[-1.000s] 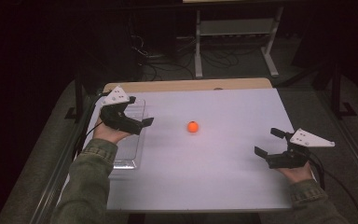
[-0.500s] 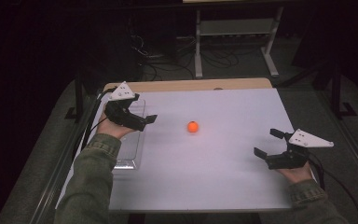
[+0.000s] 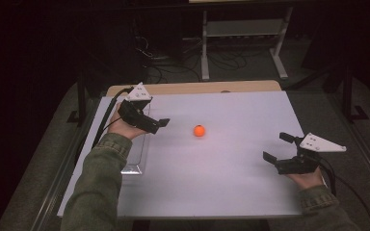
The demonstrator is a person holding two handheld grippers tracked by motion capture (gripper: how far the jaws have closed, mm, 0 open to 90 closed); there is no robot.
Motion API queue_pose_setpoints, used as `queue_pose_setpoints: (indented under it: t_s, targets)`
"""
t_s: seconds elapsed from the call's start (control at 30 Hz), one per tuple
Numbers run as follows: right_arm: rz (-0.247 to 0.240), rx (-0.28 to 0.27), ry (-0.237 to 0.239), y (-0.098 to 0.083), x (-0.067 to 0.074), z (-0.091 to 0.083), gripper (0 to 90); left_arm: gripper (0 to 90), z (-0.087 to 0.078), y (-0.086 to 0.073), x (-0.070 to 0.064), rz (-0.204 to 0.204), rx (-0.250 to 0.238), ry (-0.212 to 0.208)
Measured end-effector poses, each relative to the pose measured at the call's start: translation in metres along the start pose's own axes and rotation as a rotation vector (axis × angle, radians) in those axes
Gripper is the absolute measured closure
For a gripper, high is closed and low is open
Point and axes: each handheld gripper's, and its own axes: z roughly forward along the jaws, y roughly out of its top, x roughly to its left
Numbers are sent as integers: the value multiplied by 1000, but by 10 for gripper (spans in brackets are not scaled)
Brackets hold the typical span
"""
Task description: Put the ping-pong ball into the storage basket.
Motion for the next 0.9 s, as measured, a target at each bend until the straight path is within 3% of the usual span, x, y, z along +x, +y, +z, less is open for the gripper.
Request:
queue_pose_setpoints:
  t_s: [0.5,0.8,0.9]
  targets:
    - [-3,8,9,0,1,2,0,0,21,18,-5,32,8,-52]
    - [-7,6,12,0,1,2,0,0,38,25,-7,57,49,-82]
    - [-4,7,18,0,2,2,0,0,43,24,-7,73,84,-87]
